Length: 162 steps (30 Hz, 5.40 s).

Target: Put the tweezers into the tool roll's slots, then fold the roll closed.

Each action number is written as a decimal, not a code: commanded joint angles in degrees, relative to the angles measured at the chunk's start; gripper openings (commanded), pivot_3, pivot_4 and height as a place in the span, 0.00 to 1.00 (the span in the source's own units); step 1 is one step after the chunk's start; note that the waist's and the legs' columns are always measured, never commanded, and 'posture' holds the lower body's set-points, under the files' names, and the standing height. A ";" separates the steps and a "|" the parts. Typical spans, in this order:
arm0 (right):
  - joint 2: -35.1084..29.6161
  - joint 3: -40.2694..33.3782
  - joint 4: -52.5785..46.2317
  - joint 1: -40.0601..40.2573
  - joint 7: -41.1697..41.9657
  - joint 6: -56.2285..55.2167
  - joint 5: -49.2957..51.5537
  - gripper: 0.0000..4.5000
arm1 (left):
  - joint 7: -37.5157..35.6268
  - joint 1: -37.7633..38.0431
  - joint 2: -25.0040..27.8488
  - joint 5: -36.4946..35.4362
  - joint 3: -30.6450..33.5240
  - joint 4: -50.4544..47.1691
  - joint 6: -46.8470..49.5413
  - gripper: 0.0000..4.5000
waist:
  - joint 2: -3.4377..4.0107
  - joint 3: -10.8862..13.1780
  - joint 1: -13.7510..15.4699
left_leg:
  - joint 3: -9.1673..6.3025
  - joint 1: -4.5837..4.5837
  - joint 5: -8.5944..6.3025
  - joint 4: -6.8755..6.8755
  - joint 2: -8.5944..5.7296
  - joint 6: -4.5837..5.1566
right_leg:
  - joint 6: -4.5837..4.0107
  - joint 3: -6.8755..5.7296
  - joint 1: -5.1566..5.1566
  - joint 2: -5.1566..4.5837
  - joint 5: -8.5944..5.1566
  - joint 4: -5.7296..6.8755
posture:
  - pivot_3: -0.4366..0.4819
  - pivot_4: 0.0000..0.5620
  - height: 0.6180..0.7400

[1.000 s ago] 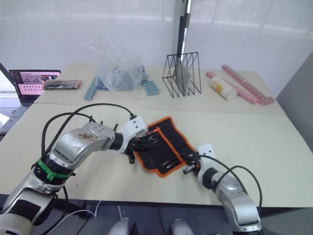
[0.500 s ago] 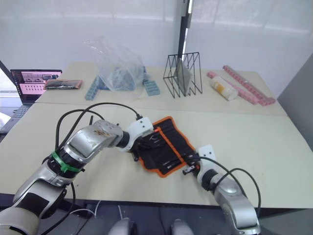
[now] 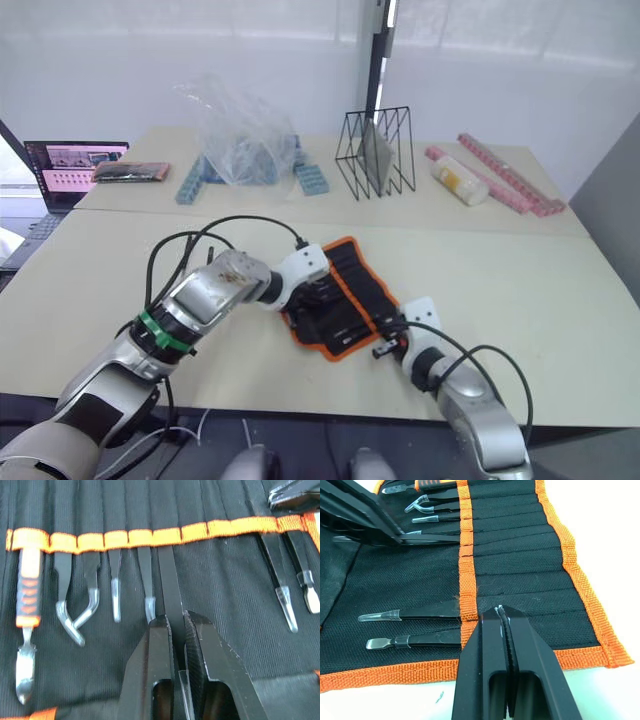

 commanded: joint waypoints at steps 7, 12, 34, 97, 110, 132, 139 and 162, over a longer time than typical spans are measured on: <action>0.24 2.10 -0.73 1.04 -0.36 2.29 0.42 0.00 | 1.07 -1.10 -5.84 4.65 1.42 9.57 -10.88 0.00 | 0.00 0.00 -0.01 | 0.00 -0.01 0.00 0.01 0.00 0.00 | 0.00 0.01 0.00 0.01 0.00 0.00 | 0.48 0.27 0.58; 0.27 2.35 -1.02 1.21 -0.54 2.52 0.50 0.00 | 1.91 -0.90 -8.36 6.77 2.45 15.22 -16.04 0.00 | 0.00 -0.01 0.01 | 0.00 0.00 0.00 0.02 -0.01 0.00 | 0.01 0.01 0.02 0.01 0.00 0.00 | 0.48 0.27 0.58; -0.36 2.18 0.41 -0.09 0.16 2.74 0.33 0.00 | -1.80 4.10 -1.77 5.17 9.38 -2.24 -9.23 0.86 | 0.06 0.02 -0.50 | -0.02 -0.01 0.00 -0.02 0.02 0.00 | 0.02 0.06 -0.02 0.05 -0.01 0.06 | 0.48 0.27 0.58; -2.97 0.58 8.11 -2.93 5.42 -2.51 -0.86 0.00 | 25.43 47.88 2.13 -3.74 52.72 -14.69 -22.69 0.99 | -0.65 -0.23 -0.34 | 0.14 0.21 -0.03 -0.02 0.06 -0.03 | -0.06 -0.01 0.09 -0.13 -0.06 0.00 | 0.48 0.27 0.58; -2.30 0.67 7.92 -3.72 4.23 -2.43 -0.81 0.00 | 31.54 30.07 1.15 3.24 44.80 6.94 -25.58 0.99 | -0.21 -0.46 0.10 | 0.14 0.32 -0.01 0.05 0.01 -0.03 | -0.03 0.00 0.23 -0.13 -0.04 0.07 | 0.48 0.27 0.58; -2.84 0.27 6.44 -3.40 3.35 -1.50 -0.24 0.00 | 30.53 17.98 -0.01 4.88 41.29 29.30 -35.58 0.00 | 0.24 -0.59 0.10 | 0.10 0.63 0.00 0.01 -0.05 -0.03 | 0.06 0.00 0.64 -0.11 -0.09 0.02 | 0.48 0.27 0.58; -2.85 0.41 6.72 -3.69 3.56 -1.45 -0.27 0.00 | 32.42 18.88 1.50 4.57 43.27 26.68 -36.01 0.00 | 0.30 -0.57 -0.18 | 0.11 0.63 0.00 -0.01 -0.04 -0.03 | 0.06 0.00 0.63 -0.10 -0.09 0.01 | 0.48 0.27 0.58; -3.41 1.07 9.38 -5.54 5.18 -1.87 -0.62 0.00 | 4.97 28.20 19.00 -15.07 38.34 -23.55 -10.24 0.00 | -0.06 -0.15 -0.68 | 0.08 0.07 -0.01 -0.15 -0.02 -0.05 | 0.04 0.00 0.01 -0.13 -0.08 -0.02 | 0.48 0.27 0.58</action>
